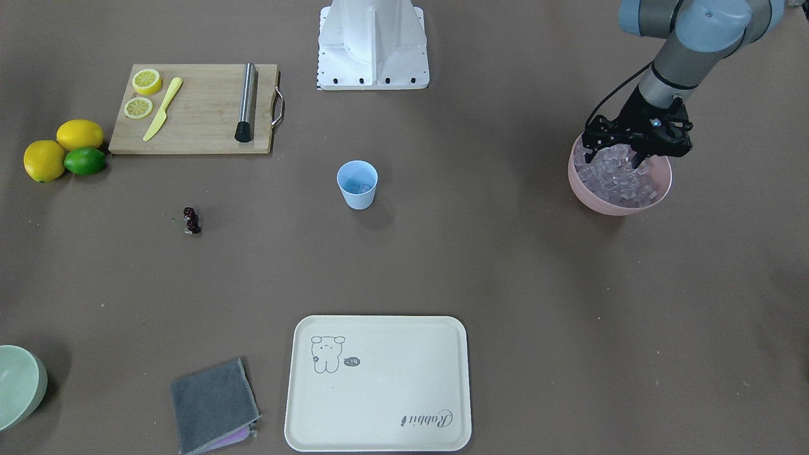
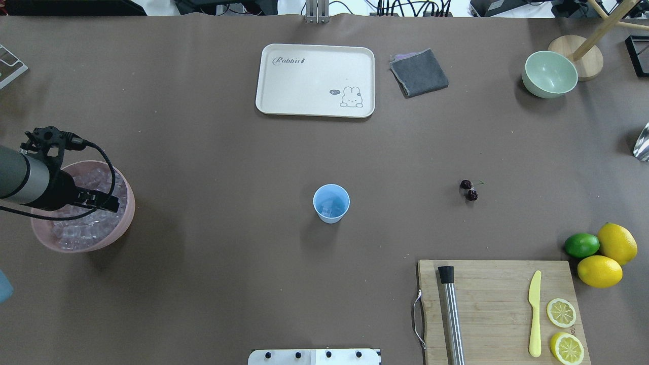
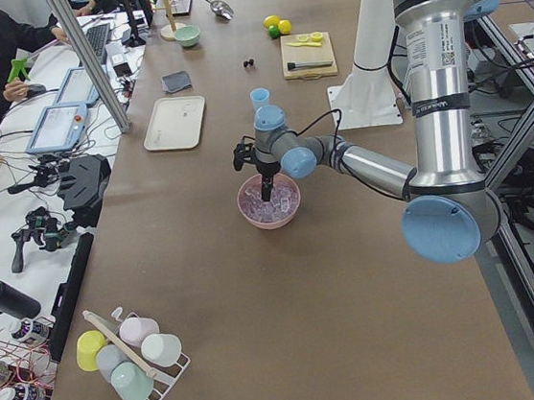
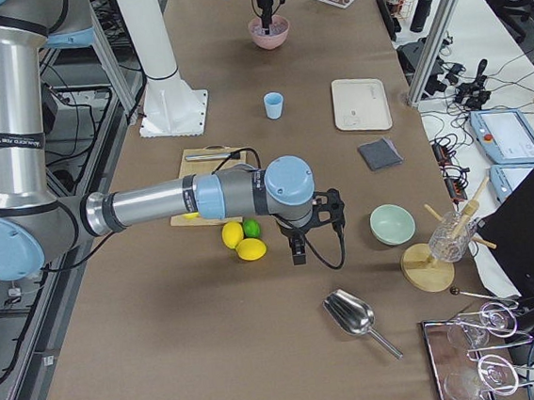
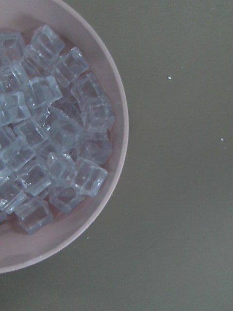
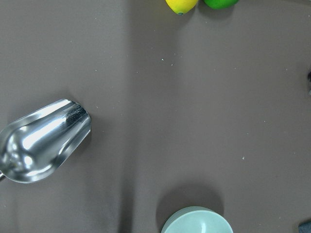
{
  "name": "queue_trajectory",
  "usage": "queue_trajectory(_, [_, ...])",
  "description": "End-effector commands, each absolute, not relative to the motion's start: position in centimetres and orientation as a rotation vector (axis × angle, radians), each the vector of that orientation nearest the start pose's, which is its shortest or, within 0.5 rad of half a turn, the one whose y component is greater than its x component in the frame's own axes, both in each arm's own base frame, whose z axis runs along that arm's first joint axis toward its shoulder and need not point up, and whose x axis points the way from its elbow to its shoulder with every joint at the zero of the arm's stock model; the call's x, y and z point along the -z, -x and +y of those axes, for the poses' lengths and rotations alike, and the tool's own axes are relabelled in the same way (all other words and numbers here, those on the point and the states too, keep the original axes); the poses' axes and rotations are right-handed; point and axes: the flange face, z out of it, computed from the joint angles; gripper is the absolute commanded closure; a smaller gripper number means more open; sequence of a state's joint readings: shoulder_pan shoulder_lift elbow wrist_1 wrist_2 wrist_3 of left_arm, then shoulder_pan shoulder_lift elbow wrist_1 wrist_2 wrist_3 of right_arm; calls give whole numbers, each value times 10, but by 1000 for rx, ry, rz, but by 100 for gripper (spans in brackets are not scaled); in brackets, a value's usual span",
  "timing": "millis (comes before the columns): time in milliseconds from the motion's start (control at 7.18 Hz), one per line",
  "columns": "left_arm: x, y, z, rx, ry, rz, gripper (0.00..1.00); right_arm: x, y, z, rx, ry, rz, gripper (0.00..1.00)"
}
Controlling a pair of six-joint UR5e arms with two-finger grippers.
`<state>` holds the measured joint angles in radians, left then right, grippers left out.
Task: Put ice and cherries in cup
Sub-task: 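Lower the left gripper into the bowl to grasp a third ice cube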
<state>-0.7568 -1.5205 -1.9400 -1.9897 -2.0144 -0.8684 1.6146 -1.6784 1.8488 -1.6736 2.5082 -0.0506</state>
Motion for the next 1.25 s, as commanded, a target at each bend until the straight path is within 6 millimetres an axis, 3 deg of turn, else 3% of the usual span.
queue_trajectory(0, [-476, -295, -400, -120, -173, 836, 3, -571, -73, -442, 37, -107, -933, 0])
queue_trajectory(418, [-479, -291, -396, -120, -170, 832, 3, -571, -73, -441, 37, -106, -933, 0])
queue_trajectory(557, [-478, -291, -396, -120, -173, 833, 19, -572, -72, -440, 37, -103, -933, 0])
queue_trajectory(696, [-474, -290, -396, -121, -179, 837, 46, -572, -73, -440, 36, -104, -933, 0])
queue_trajectory(835, [-471, -289, -395, -122, -184, 841, 53, -572, -73, -440, 36, -104, -933, 0])
queue_trajectory(1114, [-472, -289, -395, -122, -183, 840, 53, -572, -73, -440, 36, -104, -933, 0])
